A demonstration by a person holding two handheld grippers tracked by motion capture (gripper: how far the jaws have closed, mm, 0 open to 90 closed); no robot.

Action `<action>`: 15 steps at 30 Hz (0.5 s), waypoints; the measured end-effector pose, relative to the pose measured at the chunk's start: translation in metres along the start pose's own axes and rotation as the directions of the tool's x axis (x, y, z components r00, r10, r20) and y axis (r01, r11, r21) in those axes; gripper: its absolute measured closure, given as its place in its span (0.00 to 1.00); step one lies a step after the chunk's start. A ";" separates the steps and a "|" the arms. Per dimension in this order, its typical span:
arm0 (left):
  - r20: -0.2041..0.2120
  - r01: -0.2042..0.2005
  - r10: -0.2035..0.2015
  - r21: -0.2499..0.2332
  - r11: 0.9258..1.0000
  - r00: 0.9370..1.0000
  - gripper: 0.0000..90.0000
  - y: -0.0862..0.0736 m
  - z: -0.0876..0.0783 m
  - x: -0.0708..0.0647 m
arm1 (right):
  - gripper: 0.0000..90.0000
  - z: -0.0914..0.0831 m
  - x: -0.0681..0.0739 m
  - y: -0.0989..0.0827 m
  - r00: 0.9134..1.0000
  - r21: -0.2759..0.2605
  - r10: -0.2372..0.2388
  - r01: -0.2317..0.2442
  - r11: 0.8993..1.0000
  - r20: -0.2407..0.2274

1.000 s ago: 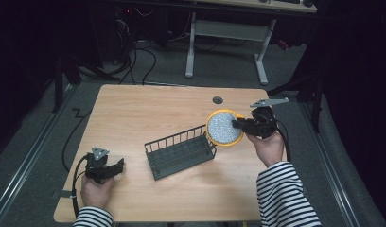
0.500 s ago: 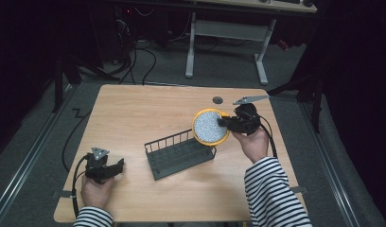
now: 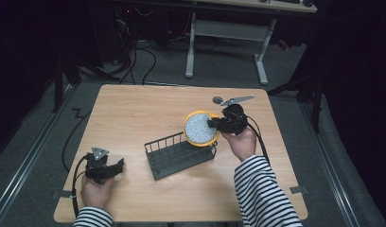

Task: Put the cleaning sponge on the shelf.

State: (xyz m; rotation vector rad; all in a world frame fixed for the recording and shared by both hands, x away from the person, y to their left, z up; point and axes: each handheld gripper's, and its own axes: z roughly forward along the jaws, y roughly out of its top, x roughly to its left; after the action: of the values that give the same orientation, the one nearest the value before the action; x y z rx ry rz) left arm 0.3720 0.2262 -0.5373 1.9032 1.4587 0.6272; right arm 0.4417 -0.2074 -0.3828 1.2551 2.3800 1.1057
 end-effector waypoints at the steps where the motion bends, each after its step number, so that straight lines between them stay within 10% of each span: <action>1: 0.000 0.000 0.000 0.000 1.000 1.000 0.29 0.000 0.000 0.000 | 0.89 0.002 0.001 0.000 1.000 0.002 0.001 -0.001 1.000 -0.004; 15: 0.000 0.000 0.000 0.000 1.000 1.000 0.29 0.000 0.000 0.000 | 0.88 0.030 0.013 0.001 0.999 0.034 -0.023 0.024 0.999 -0.025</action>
State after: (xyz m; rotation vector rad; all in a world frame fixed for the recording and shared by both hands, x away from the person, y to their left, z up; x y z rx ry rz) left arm 0.3720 0.2262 -0.5373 1.9030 1.4587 0.6271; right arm 0.4503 -0.1816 -0.4010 1.2277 2.4350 1.0839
